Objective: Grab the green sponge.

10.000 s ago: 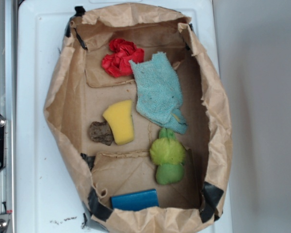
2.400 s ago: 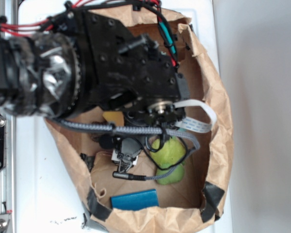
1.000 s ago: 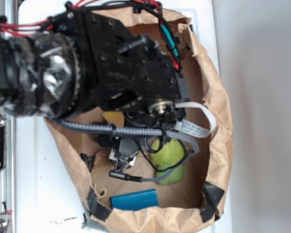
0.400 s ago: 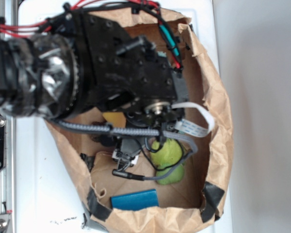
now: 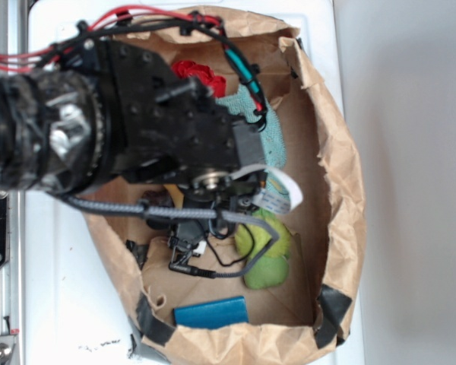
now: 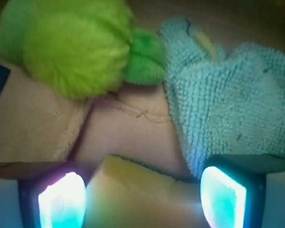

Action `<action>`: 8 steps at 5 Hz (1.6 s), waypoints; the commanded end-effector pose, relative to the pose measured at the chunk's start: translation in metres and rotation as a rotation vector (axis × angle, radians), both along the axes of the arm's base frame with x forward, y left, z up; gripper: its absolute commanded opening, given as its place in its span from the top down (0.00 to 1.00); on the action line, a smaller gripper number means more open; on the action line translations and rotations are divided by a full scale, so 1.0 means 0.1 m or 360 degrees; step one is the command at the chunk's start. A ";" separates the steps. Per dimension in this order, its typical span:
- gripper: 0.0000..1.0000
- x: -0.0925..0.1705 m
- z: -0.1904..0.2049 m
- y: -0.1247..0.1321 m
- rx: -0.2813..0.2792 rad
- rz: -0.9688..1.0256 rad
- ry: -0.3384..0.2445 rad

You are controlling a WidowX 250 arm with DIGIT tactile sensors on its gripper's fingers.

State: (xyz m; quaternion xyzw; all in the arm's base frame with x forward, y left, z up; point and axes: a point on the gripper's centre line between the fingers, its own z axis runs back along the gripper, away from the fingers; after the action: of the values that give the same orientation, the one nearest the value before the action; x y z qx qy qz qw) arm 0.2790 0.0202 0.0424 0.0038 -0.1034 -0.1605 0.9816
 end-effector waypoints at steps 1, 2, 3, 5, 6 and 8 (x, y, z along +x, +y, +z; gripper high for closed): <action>0.00 -0.01 -0.02 -0.06 0.0046 -0.0073 -0.0026; 0.00 -0.04 -0.07 -0.08 0.0073 -0.0088 -0.0020; 0.00 -0.08 -0.15 -0.13 0.0102 -0.0106 -0.0009; 0.00 -0.15 -0.29 -0.20 0.0128 -0.0127 -0.0013; 1.00 -0.14 -0.27 -0.18 0.0102 -0.0109 -0.0012; 1.00 -0.11 -0.23 -0.17 0.0093 -0.0102 -0.0024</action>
State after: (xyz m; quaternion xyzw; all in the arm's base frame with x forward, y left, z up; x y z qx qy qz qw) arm 0.2665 0.0028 0.0175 0.0283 -0.1069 -0.1859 0.9763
